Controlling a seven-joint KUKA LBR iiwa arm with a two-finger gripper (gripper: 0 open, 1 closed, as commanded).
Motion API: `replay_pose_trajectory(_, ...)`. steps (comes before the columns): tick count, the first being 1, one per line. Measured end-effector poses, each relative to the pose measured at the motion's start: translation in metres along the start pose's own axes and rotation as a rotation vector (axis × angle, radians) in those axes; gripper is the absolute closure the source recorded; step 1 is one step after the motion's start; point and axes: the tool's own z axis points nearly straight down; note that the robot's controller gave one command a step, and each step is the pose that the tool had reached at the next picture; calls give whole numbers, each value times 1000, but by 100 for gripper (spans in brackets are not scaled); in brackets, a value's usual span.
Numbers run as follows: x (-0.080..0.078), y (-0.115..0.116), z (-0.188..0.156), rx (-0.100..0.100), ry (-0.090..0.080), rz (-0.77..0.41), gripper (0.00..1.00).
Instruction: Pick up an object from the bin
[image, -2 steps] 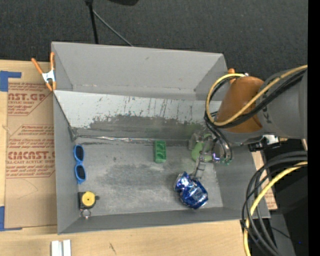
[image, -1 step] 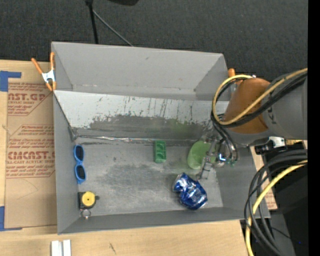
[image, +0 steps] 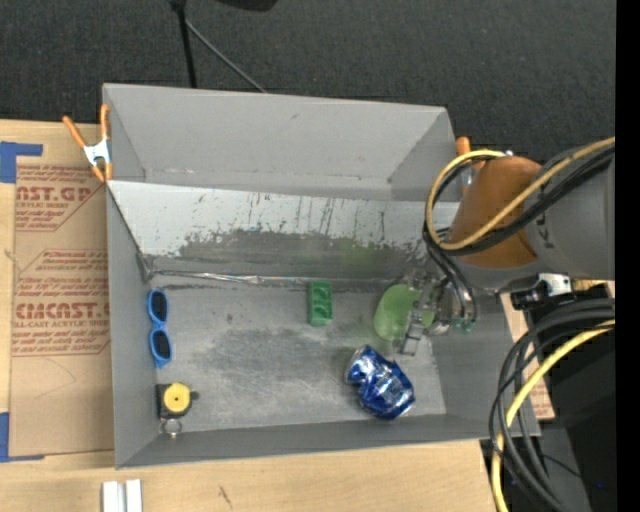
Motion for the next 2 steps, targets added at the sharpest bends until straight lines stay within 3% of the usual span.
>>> replay_pose_trajectory(1, 18, -4, -108, -2, -3, 20, 100)
replay_pose_trajectory(2, 16, 16, -244, -2, -6, 116, 100)
